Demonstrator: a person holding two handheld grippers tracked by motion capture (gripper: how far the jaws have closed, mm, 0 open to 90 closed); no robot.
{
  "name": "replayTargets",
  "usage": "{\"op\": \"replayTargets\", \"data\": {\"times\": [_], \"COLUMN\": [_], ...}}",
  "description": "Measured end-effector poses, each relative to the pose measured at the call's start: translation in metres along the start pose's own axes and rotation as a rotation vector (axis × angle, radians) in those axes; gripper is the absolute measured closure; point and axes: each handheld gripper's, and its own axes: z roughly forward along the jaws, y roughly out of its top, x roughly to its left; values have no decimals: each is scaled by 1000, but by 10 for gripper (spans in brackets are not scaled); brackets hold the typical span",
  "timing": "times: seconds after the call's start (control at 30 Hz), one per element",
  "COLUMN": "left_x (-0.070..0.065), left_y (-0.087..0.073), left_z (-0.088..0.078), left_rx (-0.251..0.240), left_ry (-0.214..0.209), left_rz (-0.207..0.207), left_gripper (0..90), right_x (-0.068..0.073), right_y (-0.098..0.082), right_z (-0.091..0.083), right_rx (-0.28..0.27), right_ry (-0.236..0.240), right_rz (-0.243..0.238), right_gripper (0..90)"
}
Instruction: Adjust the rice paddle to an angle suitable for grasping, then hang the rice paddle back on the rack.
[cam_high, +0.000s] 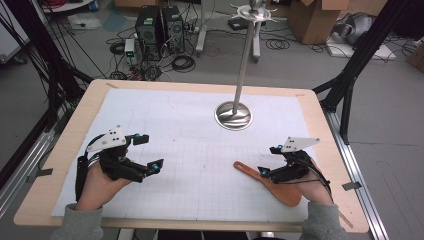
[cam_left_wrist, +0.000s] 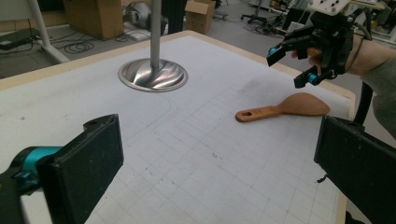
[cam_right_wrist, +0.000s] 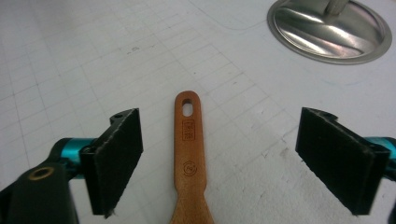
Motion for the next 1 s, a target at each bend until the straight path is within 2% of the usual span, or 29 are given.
{"op": "replayTargets", "data": {"times": [0.23, 0.47, 1.0], "left_x": [0, 0, 0], "left_y": [0, -1, -3], "left_z": [1, 0, -1], "left_rx": [-1, -1, 9], "left_ry": [-3, -1, 8], "left_rz": [0, -6, -3], "left_gripper": [17, 17, 17], "right_x": [3, 3, 7], "right_y": [1, 1, 1], "right_z": [-3, 0, 16], "right_rx": [2, 28, 119], "right_ry": [23, 18, 44], "right_rz": [-23, -31, -51], "right_gripper": [103, 103, 105]}}
